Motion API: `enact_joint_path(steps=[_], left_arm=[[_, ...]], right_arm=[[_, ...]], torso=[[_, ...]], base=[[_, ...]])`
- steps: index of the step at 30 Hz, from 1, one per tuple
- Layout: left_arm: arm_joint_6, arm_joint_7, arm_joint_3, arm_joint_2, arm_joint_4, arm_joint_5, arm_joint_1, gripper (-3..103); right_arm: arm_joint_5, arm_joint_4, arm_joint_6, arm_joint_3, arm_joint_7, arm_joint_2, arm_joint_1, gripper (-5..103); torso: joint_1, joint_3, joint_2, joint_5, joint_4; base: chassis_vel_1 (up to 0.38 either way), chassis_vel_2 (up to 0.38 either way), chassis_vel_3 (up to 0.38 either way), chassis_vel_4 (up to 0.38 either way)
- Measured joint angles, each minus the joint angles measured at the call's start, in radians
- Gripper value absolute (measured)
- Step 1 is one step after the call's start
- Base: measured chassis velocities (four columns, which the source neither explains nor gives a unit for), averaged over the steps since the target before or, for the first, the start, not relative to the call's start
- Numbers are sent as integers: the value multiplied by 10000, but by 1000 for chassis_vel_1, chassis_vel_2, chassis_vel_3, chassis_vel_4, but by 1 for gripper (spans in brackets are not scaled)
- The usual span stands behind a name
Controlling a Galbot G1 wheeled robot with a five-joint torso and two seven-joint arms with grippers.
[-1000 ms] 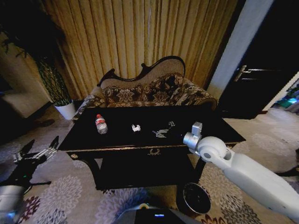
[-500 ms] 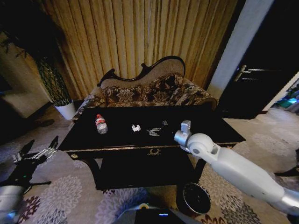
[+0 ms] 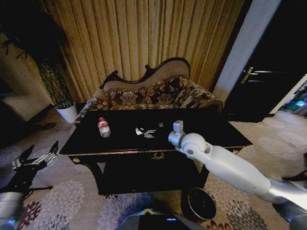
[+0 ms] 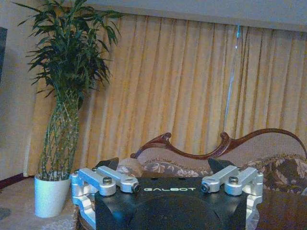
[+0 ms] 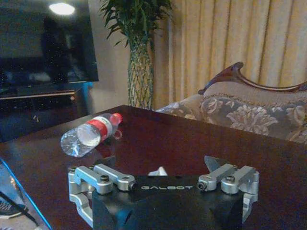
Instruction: Move to the front of the table and place the trash on the table into the trash bin.
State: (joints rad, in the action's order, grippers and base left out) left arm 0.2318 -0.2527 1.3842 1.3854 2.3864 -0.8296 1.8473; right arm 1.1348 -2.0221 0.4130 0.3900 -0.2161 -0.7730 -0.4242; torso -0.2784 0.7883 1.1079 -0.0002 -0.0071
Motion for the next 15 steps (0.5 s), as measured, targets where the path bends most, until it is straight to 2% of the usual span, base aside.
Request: enact_joint_path(steps=[6, 8, 9, 10, 11, 13, 15], left_arm=[[-20, -13, -7, 5, -64, 3, -8, 100], [-35, -18, -8, 3, -113, 5, -12, 100], [-35, -18, -8, 3, -113, 5, -12, 100], [-42, -19, -8, 1, -122, 5, -12, 100], [-42, -19, -8, 1, -122, 5, -12, 100], [-56, -23, -8, 0, -157, 5, -9, 100], [-58, -24, -8, 0, -162, 6, -9, 100]], right_arm=[[225, 104, 189, 308, -407, -303, 182, 100], [463, 102, 613, 403, -1123, -520, 218, 100], [463, 102, 613, 403, -1123, -520, 218, 100], [682, 51, 851, 417, -1634, -625, 232, 100], [682, 51, 851, 417, -1634, -625, 232, 100], [935, -37, 1174, 428, -2331, -749, 267, 100], [963, -48, 1213, 434, -2419, -763, 277, 100]], torso=[[0, 0, 0, 0, 0], [0, 0, 0, 0, 0], [0, 0, 0, 0, 0], [0, 0, -1, 1, 0], [0, 0, -1, 1, 0], [0, 0, 0, 1, 0], [0, 0, 0, 0, 0]], base=[[0, 0, 0, 0], [0, 0, 0, 0], [0, 0, 0, 0], [0, 0, 0, 0], [0, 0, 0, 0], [0, 0, 0, 0], [0, 0, 0, 0]])
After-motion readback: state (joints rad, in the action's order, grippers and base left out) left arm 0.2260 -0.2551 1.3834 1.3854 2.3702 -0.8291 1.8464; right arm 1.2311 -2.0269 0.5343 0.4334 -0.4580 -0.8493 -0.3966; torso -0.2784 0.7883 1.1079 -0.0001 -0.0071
